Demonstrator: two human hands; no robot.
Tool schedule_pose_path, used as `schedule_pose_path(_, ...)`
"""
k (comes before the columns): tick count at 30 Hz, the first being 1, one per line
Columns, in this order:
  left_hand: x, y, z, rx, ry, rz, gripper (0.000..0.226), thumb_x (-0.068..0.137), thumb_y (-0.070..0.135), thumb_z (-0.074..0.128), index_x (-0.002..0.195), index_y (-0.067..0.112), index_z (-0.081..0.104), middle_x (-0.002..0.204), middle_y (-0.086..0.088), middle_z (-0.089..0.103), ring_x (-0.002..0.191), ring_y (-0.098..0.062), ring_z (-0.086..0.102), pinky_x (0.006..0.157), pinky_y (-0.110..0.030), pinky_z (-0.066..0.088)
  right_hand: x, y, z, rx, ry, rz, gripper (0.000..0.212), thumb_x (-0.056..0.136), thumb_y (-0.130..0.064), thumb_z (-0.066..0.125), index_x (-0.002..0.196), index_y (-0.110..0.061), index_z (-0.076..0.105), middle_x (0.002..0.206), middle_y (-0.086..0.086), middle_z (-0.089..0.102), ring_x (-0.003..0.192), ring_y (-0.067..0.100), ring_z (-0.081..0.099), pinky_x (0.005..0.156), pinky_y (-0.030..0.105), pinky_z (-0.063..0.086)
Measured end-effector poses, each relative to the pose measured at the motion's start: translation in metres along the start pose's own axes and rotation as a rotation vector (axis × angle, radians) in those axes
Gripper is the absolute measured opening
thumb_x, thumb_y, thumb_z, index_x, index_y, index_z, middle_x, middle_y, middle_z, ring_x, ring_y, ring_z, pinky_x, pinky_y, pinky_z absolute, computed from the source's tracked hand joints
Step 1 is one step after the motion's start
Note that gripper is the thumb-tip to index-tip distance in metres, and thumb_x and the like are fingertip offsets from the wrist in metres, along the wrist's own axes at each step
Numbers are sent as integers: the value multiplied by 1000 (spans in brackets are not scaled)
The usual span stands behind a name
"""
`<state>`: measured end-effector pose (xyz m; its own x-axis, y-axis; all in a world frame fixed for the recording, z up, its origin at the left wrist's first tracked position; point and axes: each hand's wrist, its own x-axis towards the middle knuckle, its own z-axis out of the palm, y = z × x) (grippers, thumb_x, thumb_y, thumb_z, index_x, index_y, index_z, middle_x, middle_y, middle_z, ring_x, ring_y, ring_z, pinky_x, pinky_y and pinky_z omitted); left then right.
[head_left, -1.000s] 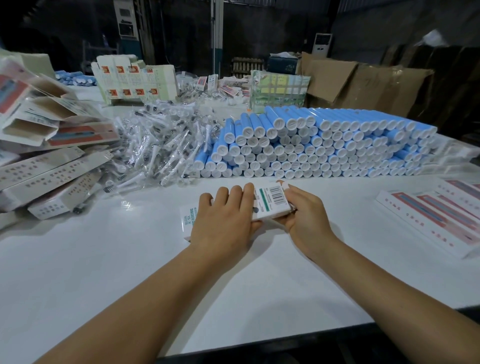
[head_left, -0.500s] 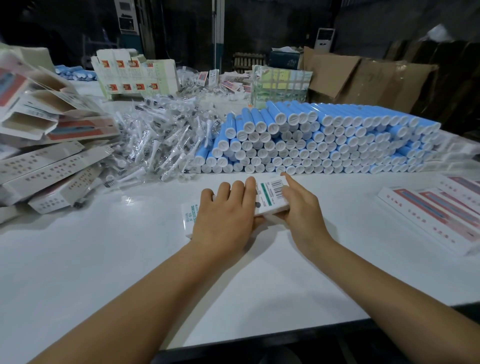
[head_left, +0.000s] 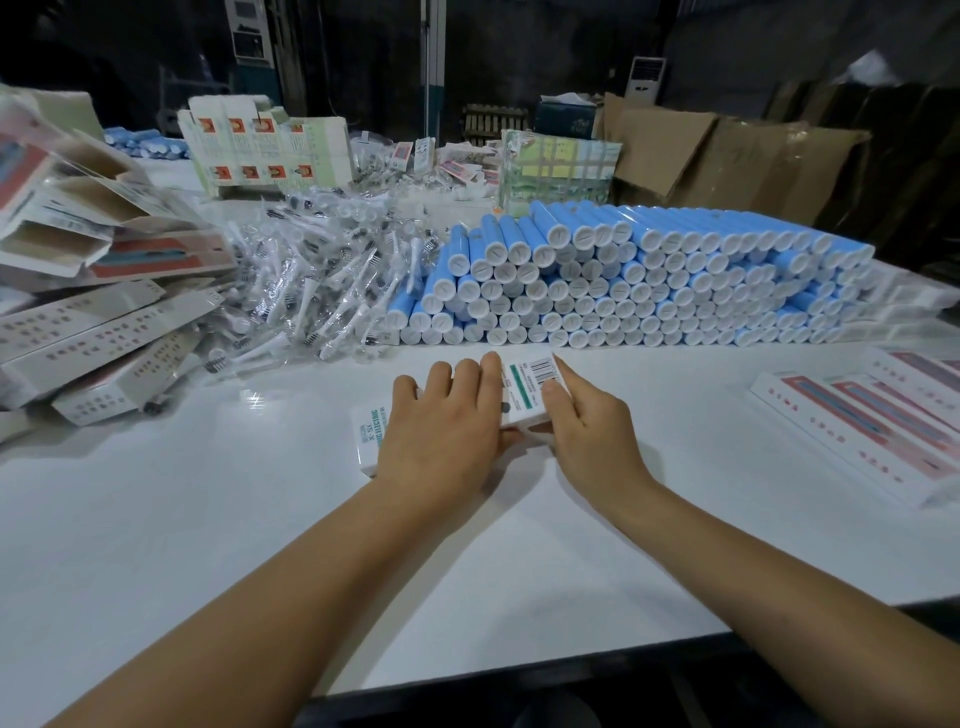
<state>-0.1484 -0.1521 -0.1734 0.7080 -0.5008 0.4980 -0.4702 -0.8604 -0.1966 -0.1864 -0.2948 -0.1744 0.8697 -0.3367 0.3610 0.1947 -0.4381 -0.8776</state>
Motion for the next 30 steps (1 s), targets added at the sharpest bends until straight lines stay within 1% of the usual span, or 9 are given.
schedule_pose_path(2, 0, -1, 0, -17, -3, -6, 78, 91, 63, 31, 146, 9, 22, 123, -4, 47, 105, -26, 45, 83, -41, 34, 0, -2, 0, 26, 4, 6, 39, 100, -16, 44, 137, -10, 50, 103, -3, 66, 87, 2, 65, 72, 18, 56)
schedule_pose_path(5, 1, -2, -1, -46, -1, -10, 77, 91, 63, 32, 146, 10, 23, 123, -4, 48, 105, -25, 46, 83, -40, 34, 0, -4, 2, 196, -29, 71, 40, 100, -15, 44, 138, -27, 43, 99, -13, 67, 88, 6, 68, 74, 25, 57)
schedule_pose_path(11, 1, -3, -1, -22, 3, 2, 81, 90, 67, 27, 146, 9, 20, 124, -4, 47, 106, -25, 45, 83, -40, 34, 3, 0, 4, 275, -39, 121, 41, 98, -14, 47, 139, -17, 47, 100, -12, 70, 91, 12, 69, 77, 34, 58)
schedule_pose_path(17, 7, -2, -7, -113, -15, -28, 76, 92, 62, 29, 149, 13, 14, 132, -3, 41, 115, -25, 41, 86, -38, 32, 3, -6, 2, 343, -53, 123, 38, 102, -25, 38, 139, -26, 44, 99, -7, 68, 77, 9, 66, 61, 28, 54)
schedule_pose_path(20, 16, -5, -19, -608, 37, -141, 68, 89, 58, 34, 144, 18, 28, 127, -4, 46, 113, -24, 45, 87, -39, 39, 3, -10, -2, 345, 23, 44, 30, 103, -29, 33, 129, -32, 48, 101, -4, 64, 79, 13, 61, 60, 29, 50)
schedule_pose_path(22, 20, -7, -29, -1122, 121, -264, 43, 94, 49, 40, 127, 23, 47, 111, -2, 54, 103, -20, 51, 81, -34, 44, 2, -10, -3, 330, 45, 31, 23, 99, -34, 40, 120, -36, 50, 101, -4, 61, 79, 12, 58, 61, 27, 48)
schedule_pose_path(24, 22, -8, -36, -1624, 76, -537, 24, 97, 45, 44, 104, 25, 56, 98, -1, 60, 95, -20, 58, 77, -31, 50, 1, -9, -1, 287, 20, 43, 31, 88, -43, 41, 116, -38, 52, 101, -6, 60, 76, 6, 56, 63, 22, 45)
schedule_pose_path(27, 26, -16, -32, -2284, -161, -961, 45, 94, 54, 43, 107, 15, 60, 94, -11, 65, 92, -26, 63, 89, -46, 50, -3, -8, 5, 140, -56, -28, 30, 84, -46, 41, 113, -45, 51, 104, -11, 58, 81, -2, 53, 72, 16, 42)
schedule_pose_path(30, 25, -23, -22, -2540, -173, -1163, 65, 89, 65, 45, 121, 9, 55, 103, -17, 64, 101, -32, 61, 94, -52, 45, -8, -8, 11, -44, -159, -129, 43, 84, -50, 44, 124, -37, 52, 101, -17, 53, 84, -5, 52, 71, 11, 42)
